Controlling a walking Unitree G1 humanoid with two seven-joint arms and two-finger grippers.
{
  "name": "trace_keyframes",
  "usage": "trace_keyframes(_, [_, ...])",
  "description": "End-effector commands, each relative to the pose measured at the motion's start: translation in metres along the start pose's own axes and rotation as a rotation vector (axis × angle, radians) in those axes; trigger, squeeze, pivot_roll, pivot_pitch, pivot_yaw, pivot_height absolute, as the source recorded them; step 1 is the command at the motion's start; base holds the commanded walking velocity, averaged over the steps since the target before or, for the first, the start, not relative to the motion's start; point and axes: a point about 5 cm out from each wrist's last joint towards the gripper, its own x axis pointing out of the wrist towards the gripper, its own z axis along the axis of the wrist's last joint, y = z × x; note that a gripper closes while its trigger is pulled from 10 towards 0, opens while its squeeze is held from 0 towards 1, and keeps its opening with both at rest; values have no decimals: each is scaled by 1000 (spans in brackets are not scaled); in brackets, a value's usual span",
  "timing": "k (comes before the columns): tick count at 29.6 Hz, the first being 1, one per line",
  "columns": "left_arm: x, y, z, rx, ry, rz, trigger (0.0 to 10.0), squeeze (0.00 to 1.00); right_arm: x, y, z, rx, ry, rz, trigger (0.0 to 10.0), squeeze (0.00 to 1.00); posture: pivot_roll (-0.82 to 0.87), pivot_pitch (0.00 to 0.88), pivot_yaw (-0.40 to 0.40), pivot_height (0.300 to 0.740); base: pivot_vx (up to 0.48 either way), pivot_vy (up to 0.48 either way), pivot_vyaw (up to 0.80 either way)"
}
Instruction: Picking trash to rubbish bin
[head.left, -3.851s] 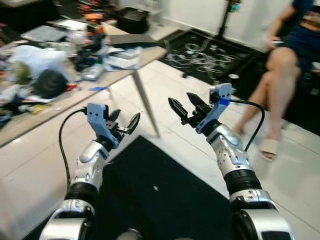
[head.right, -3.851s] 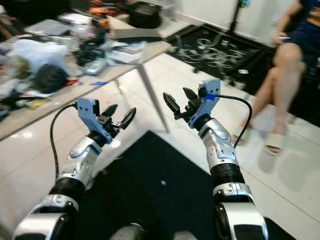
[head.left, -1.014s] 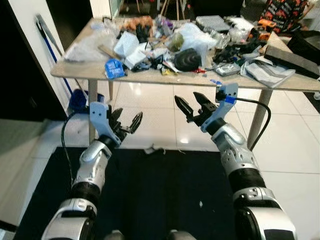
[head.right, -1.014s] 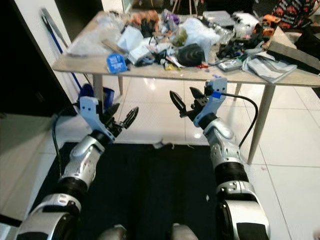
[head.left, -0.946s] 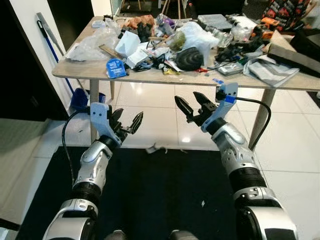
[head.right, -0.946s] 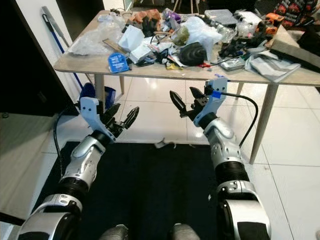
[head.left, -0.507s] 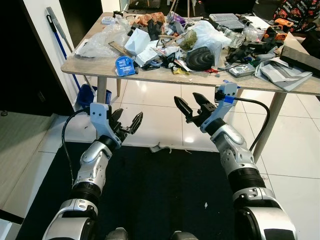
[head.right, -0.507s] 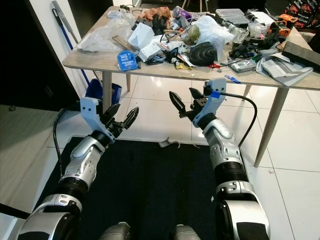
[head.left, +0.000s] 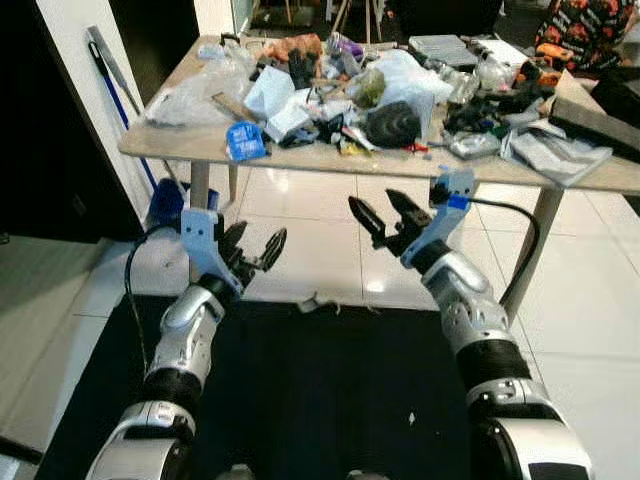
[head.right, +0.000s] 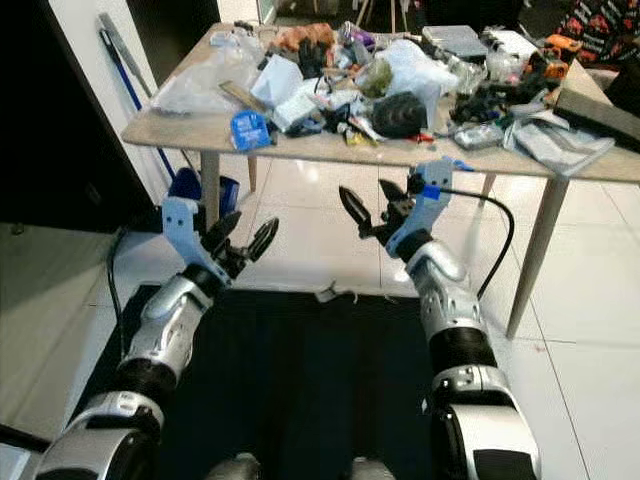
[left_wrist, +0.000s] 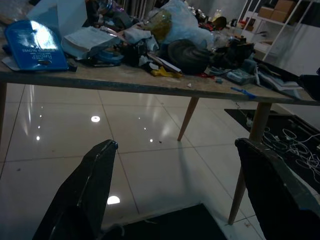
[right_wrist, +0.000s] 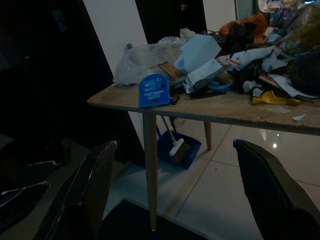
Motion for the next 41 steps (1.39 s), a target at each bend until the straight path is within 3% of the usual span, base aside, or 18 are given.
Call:
trace_keyframes(1, [0, 0, -2, -5, 13, -7, 10000, 0, 0, 0, -3, 5, 20, -3, 10000, 0, -19, 24, 0, 740, 277, 0, 0])
trace_keyframes(10, [0, -1, -2, -5, 12, -11, 10000, 0, 0, -1, -4, 4, 28, -8, 10000, 0, -18, 24, -1, 740, 291, 0, 0])
trace_keyframes(21, [0, -1, -2, -4, 12, -14, 10000, 0, 0, -1, -6, 5, 41, -11, 10000, 0, -20, 16, -3, 740, 292, 0, -759])
trace_keyframes(41, [1, -1, -2, -1, 11, -17, 10000, 0, 0, -1, -4, 3, 38, -10, 10000, 0, -20, 19, -4, 740, 297, 0, 0])
